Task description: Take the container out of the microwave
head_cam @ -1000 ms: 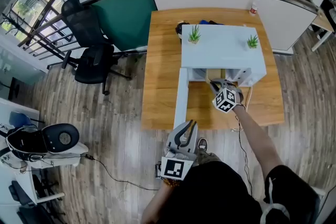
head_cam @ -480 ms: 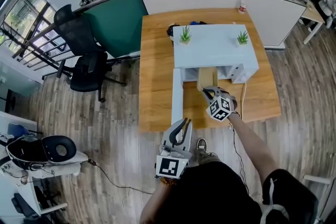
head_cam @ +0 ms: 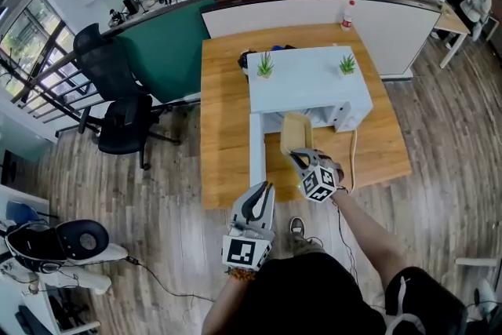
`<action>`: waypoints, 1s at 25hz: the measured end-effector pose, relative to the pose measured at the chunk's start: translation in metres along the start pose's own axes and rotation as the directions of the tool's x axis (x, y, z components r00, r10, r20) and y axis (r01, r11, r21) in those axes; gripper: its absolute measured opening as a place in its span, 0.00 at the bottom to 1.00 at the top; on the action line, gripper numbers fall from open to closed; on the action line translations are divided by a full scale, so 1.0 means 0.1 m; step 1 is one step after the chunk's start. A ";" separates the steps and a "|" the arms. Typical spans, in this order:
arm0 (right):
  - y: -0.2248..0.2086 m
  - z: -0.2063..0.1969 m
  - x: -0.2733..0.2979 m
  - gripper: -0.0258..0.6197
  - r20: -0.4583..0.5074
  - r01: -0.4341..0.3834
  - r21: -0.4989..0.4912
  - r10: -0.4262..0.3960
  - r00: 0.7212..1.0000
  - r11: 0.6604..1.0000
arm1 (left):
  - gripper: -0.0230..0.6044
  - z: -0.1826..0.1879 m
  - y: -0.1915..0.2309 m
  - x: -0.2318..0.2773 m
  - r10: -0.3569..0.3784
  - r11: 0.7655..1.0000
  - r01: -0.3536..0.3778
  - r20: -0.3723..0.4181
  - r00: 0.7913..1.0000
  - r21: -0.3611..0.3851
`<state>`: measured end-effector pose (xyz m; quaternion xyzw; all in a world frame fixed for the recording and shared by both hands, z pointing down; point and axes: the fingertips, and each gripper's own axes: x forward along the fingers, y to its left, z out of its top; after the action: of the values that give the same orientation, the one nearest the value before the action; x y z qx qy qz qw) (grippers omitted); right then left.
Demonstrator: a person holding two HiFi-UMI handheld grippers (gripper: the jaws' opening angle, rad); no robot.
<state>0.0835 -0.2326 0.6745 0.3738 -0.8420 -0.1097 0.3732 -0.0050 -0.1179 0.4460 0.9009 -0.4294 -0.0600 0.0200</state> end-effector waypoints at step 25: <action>-0.46 0.90 -1.33 0.07 0.170 0.261 0.171 -0.289 0.942 0.950 | 0.11 0.09 -0.01 0.19 -0.109 0.994 0.110 0.046 0.993 -0.021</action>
<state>0.1040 -0.1782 0.5176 0.5017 -0.8193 -0.1346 0.2427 0.0064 -0.1320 0.4349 0.9213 -0.3788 -0.0862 0.0179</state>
